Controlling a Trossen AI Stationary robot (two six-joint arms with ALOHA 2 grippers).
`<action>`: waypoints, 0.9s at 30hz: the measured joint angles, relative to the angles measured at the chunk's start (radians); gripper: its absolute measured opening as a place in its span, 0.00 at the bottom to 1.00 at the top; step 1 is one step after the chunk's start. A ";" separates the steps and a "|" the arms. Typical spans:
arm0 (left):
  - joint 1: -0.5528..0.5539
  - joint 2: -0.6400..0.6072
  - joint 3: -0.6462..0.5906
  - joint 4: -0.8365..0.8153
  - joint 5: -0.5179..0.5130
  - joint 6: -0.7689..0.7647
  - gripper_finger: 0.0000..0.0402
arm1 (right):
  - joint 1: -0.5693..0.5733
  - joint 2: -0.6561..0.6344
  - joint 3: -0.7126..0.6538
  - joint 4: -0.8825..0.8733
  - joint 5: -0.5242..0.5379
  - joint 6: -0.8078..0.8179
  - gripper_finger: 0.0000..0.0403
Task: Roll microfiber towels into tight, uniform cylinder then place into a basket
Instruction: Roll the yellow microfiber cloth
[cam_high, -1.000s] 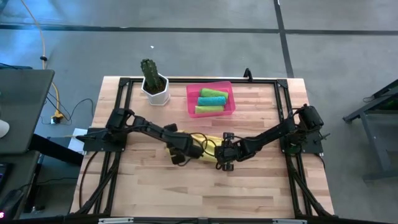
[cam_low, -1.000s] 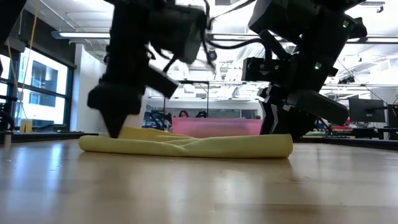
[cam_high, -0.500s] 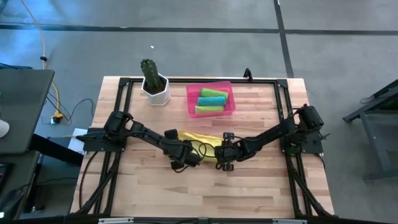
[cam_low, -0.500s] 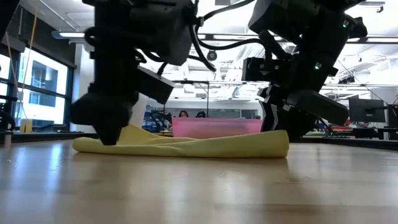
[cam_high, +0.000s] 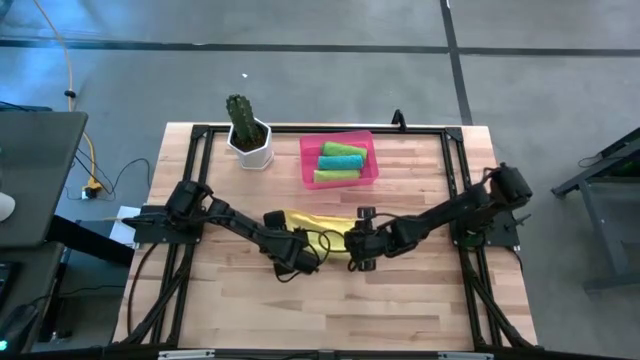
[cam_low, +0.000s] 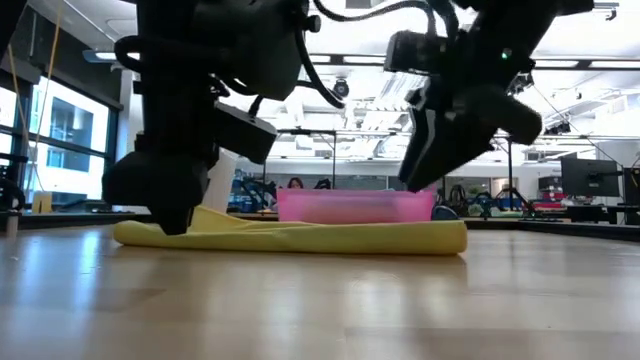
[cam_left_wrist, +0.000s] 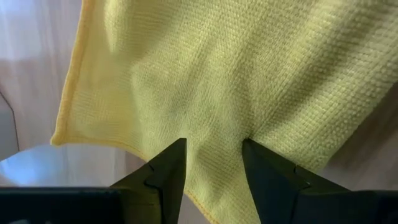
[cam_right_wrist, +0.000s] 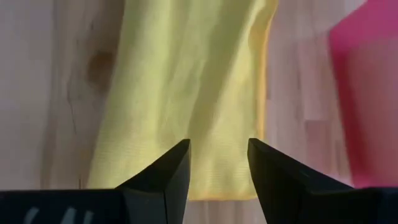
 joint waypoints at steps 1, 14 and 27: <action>0.000 0.000 0.001 0.003 0.000 -0.001 0.37 | -0.004 -0.006 0.000 0.005 0.001 0.001 0.38; -0.045 0.001 -0.001 0.002 -0.018 0.016 0.33 | -0.085 0.080 -0.064 0.082 0.003 0.014 0.38; -0.089 0.002 0.003 -0.006 -0.054 0.023 0.31 | -0.120 0.074 -0.096 0.054 -0.027 0.041 0.38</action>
